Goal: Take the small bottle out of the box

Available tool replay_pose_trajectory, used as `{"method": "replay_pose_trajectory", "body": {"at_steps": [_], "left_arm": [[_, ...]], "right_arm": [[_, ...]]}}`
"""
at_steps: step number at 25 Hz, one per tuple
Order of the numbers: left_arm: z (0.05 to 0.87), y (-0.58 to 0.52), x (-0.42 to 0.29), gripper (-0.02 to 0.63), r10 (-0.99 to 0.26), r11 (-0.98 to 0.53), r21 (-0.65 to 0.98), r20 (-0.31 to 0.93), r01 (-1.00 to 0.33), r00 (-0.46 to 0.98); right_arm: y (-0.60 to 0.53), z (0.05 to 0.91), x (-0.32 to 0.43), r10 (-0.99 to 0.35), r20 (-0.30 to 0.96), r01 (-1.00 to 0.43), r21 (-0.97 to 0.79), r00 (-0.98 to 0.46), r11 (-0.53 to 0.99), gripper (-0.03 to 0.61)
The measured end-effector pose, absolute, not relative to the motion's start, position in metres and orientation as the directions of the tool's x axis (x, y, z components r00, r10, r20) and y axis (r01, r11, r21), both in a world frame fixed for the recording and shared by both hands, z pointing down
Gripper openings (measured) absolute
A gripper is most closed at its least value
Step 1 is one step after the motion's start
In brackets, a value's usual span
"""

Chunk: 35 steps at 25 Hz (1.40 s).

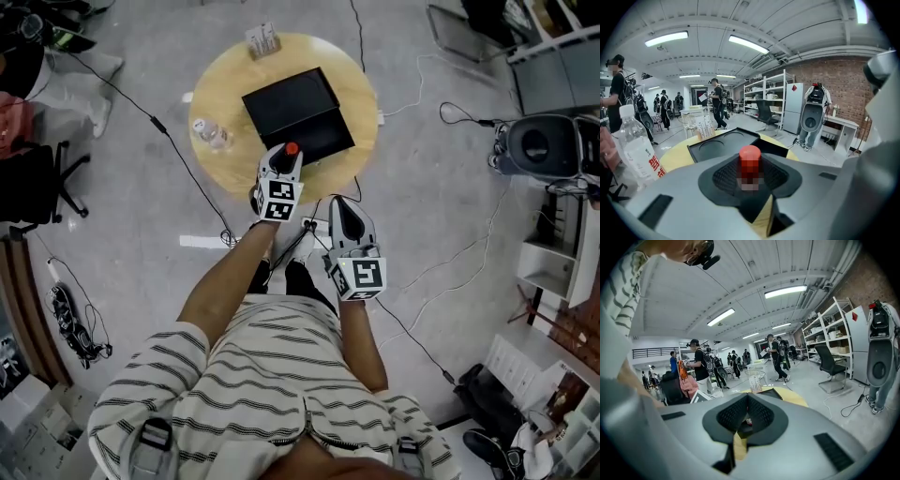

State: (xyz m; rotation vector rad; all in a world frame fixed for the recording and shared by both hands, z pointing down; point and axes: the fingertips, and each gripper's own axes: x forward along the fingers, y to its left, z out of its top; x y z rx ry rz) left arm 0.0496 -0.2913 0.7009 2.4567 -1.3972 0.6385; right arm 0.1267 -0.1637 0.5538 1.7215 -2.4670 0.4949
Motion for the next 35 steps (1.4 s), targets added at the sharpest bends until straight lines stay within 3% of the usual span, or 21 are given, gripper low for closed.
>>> {"method": "replay_pose_trajectory", "body": {"at_steps": [17, 35], "left_arm": [[0.642, -0.276, 0.042, 0.149, -0.791, -0.501, 0.018, 0.396, -0.865, 0.466], [0.583, -0.238, 0.047, 0.149, -0.772, -0.594, -0.009, 0.288, -0.804, 0.567]], "right_arm": [[-0.159, 0.535, 0.125, -0.912, 0.212, -0.929, -0.196, -0.352, 0.313, 0.018], [-0.150, 0.519, 0.116, -0.912, 0.165, -0.920, -0.184, -0.375, 0.345, 0.018]]}}
